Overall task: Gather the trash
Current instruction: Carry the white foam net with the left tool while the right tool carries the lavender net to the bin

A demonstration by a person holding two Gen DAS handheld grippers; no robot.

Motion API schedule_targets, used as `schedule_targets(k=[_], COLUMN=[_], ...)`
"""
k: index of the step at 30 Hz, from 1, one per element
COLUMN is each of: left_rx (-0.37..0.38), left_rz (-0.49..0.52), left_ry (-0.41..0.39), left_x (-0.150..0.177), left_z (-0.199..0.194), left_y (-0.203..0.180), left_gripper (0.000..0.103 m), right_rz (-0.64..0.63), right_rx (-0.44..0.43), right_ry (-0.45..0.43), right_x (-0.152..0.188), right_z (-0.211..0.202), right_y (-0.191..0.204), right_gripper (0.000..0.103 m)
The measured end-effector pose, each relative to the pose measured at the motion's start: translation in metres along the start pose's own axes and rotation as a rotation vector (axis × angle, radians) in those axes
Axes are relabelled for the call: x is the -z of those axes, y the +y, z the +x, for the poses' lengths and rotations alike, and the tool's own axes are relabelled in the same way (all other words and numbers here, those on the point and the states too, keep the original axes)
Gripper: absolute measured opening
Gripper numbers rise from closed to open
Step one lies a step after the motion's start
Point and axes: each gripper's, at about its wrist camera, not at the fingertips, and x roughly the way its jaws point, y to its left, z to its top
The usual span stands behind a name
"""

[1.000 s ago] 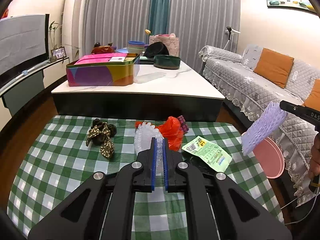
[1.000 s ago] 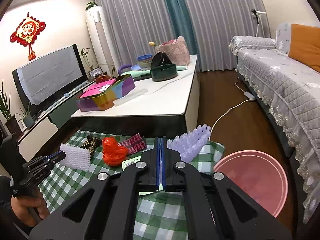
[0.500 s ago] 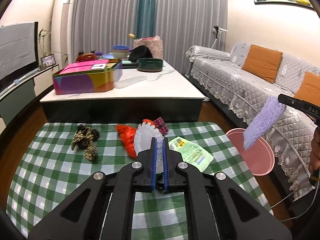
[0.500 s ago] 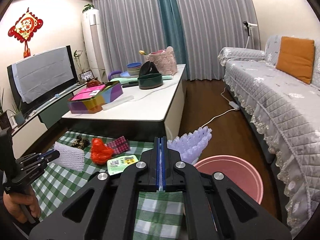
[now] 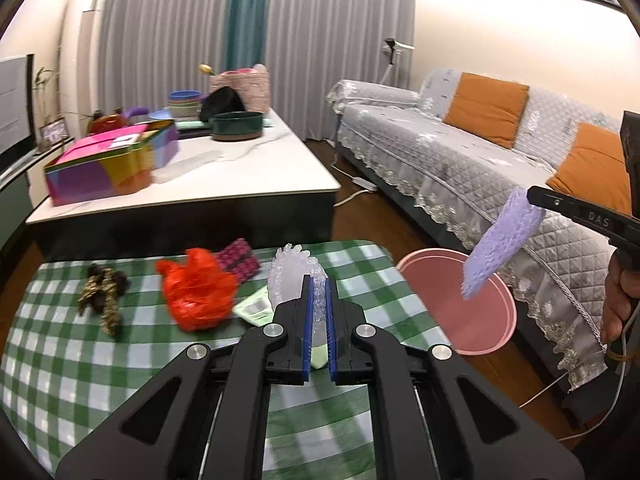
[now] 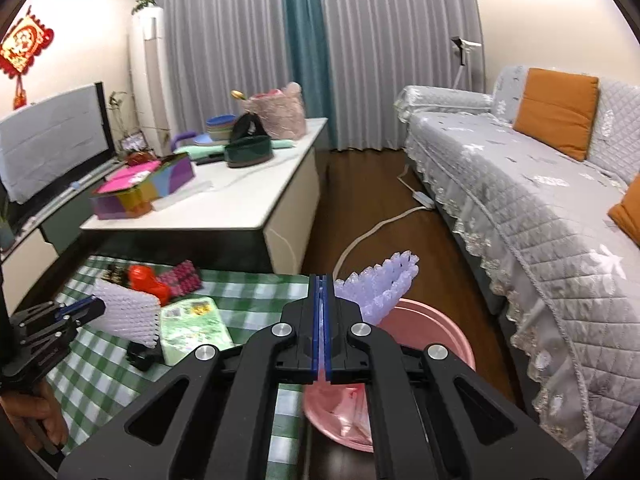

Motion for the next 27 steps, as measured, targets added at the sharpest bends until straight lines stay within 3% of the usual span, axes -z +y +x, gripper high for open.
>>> schedule_targets(k=[7,27], left_rx=[0.067,0.21], left_rz=[0.028,0.116], left_ry=[0.023,0.067], left_x=[-0.007,-0.026], left_z=[0.028,0.1], left_y=[-0.033,-0.114], left_gripper=[0.006,0.006], right_rz=[-0.013,0.037], right_rx=[0.076,0.153], right_ry=[0.028,0.08], right_x=[0.005,0.003], right_z=[0.011,0.046], right_y=[-0.019,-0.062], right_gripper=[0.002,0.002])
